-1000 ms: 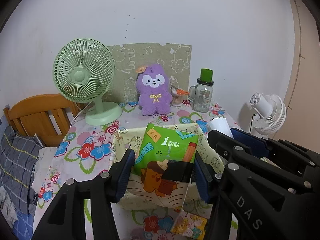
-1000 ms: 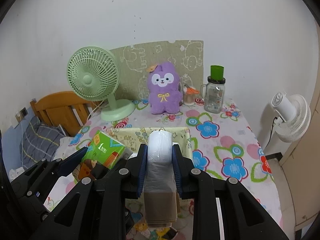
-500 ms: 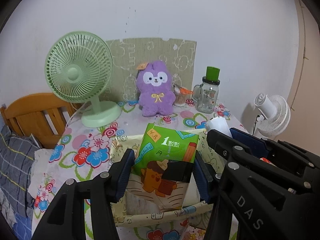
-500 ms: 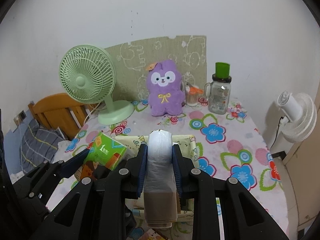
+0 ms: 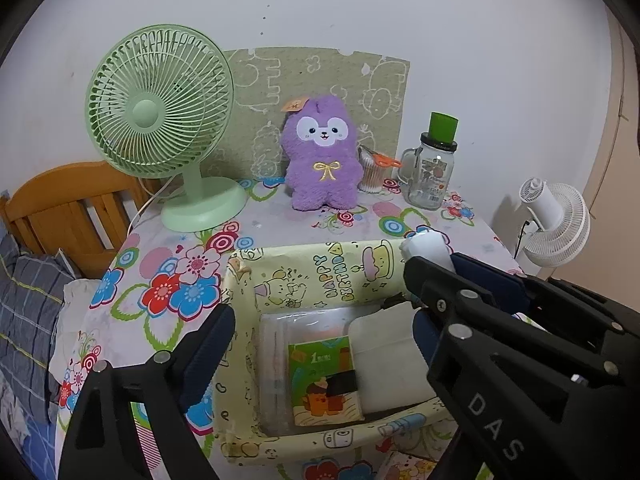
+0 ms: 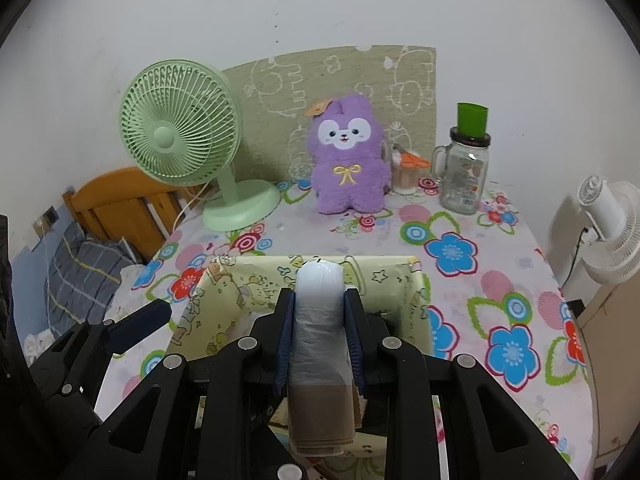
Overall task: Organize soft objects
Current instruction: 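Drop the green tissue pack into the basket with the left tool while the right tool releases the cloth, then withdraw both open tools from the basket toward the yellow snack pack, then move the left tool toward the grey cable bundle while the right tool approaches the yellow snack pack, then grasp the grey cable bundle with the left tool while the right tool grasps the yellow snack pack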
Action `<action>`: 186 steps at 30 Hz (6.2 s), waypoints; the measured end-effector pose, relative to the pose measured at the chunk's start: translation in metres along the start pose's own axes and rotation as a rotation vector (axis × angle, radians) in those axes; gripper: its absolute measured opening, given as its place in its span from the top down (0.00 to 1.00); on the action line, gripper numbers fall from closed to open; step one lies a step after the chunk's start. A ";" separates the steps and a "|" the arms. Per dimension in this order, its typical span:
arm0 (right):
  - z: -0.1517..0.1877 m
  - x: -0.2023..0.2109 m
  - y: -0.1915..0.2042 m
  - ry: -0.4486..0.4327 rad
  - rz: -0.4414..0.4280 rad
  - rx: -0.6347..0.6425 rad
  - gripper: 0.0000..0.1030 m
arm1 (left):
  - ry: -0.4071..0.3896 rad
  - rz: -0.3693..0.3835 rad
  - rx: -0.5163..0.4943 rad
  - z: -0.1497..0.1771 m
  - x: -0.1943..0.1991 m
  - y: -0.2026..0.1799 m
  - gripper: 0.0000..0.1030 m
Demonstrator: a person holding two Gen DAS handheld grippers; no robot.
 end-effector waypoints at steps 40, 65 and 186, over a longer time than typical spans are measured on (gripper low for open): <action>0.029 0.061 0.010 -0.074 0.047 0.010 0.17 | -0.058 -0.017 -0.005 0.027 0.059 -0.005 0.06; 0.071 0.125 0.008 -0.125 0.070 0.017 0.17 | -0.107 -0.013 -0.027 0.067 0.114 -0.033 0.04; 0.172 -0.040 0.004 0.199 0.045 -0.006 0.18 | 0.180 0.012 0.002 0.173 -0.019 -0.001 0.40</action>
Point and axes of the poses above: each gripper's, at about its wrist camera, not at the fingertips, and x roughly against the way its jaws point, y to its left, z to its underside, the point moved 10 cm from there along -x, roughly the way its jaws point, and after that the axes turned 10 degrees about y, right-handed, at the moved point
